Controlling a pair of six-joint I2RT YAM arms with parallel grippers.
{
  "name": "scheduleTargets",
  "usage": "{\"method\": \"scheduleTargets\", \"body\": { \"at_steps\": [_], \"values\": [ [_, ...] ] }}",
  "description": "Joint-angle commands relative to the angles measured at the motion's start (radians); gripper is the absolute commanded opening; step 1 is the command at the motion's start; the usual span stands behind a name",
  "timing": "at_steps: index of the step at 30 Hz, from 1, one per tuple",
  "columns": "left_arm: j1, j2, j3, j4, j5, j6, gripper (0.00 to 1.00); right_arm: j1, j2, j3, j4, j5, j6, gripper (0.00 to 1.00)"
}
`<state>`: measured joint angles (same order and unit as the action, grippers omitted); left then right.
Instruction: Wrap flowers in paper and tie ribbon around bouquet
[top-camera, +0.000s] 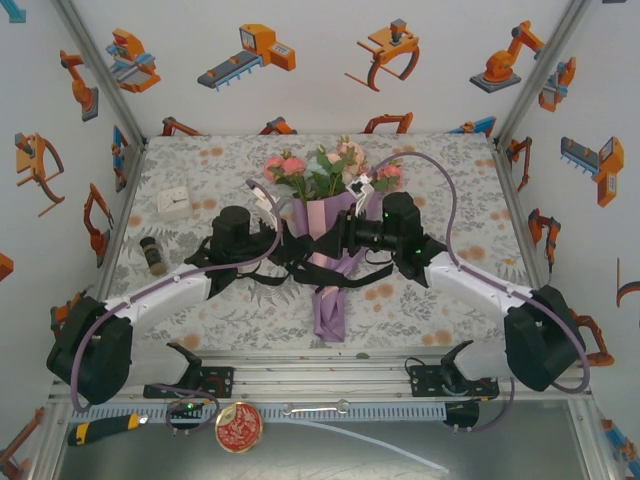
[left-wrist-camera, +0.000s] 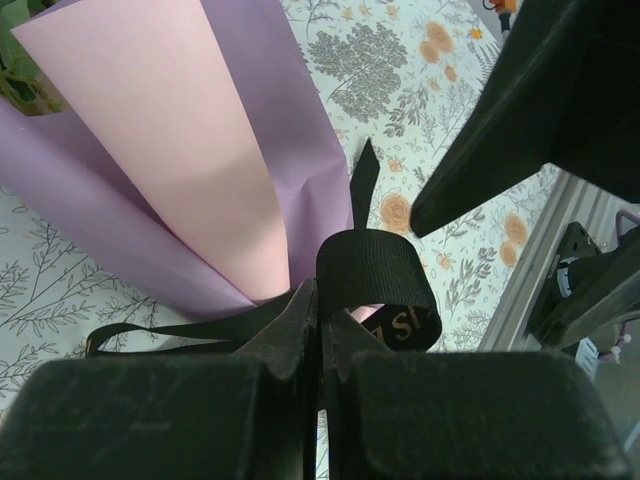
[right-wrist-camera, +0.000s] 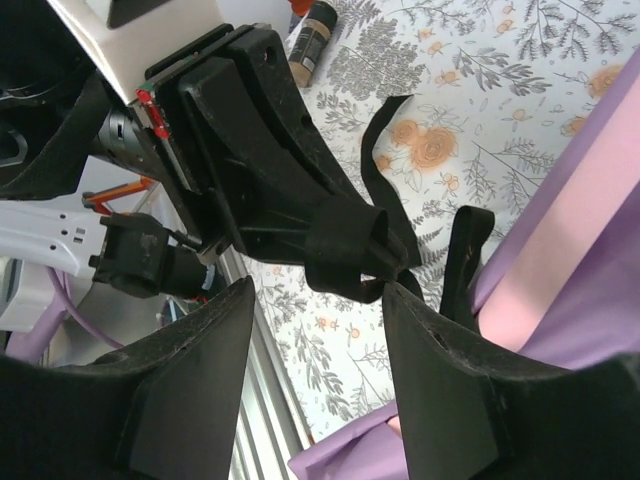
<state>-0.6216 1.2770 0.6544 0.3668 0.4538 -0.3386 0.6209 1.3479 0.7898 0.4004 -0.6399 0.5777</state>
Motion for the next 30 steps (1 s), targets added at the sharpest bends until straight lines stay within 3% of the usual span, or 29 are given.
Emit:
{"method": "scheduleTargets", "body": {
  "at_steps": [1,7,10,12,15,18,24,28,30],
  "values": [
    [-0.007,-0.003,0.03,0.023,0.023,-0.009,0.08,0.008,0.025,0.013,0.092,-0.014,0.027,0.52],
    [-0.009,-0.001,0.039,0.006,0.026,0.0,0.08,0.008,0.069,0.047,0.103,0.004,0.01,0.49],
    [-0.009,-0.002,0.045,-0.002,0.025,0.001,0.09,0.008,0.082,0.054,0.109,-0.016,0.013,0.35],
    [-0.01,-0.002,0.05,-0.013,0.019,0.007,0.11,0.008,0.08,0.048,0.117,-0.021,0.014,0.19],
    [-0.01,-0.005,0.054,-0.03,0.009,0.02,0.27,0.008,0.067,0.031,0.129,-0.02,0.01,0.0],
    [-0.008,-0.046,0.054,-0.086,-0.047,0.069,0.44,0.007,0.041,0.006,0.123,-0.014,0.0,0.0],
    [0.039,-0.169,0.068,-0.317,-0.322,0.168,0.55,-0.001,-0.043,-0.055,0.025,0.011,-0.05,0.0],
    [0.149,-0.109,0.085,-0.38,-0.277,0.103,0.59,-0.001,-0.069,-0.051,-0.061,-0.007,-0.094,0.0],
    [0.164,-0.028,0.131,-0.433,-0.259,0.105,0.59,-0.001,-0.07,-0.043,-0.069,-0.035,-0.098,0.0]
  ]
}}
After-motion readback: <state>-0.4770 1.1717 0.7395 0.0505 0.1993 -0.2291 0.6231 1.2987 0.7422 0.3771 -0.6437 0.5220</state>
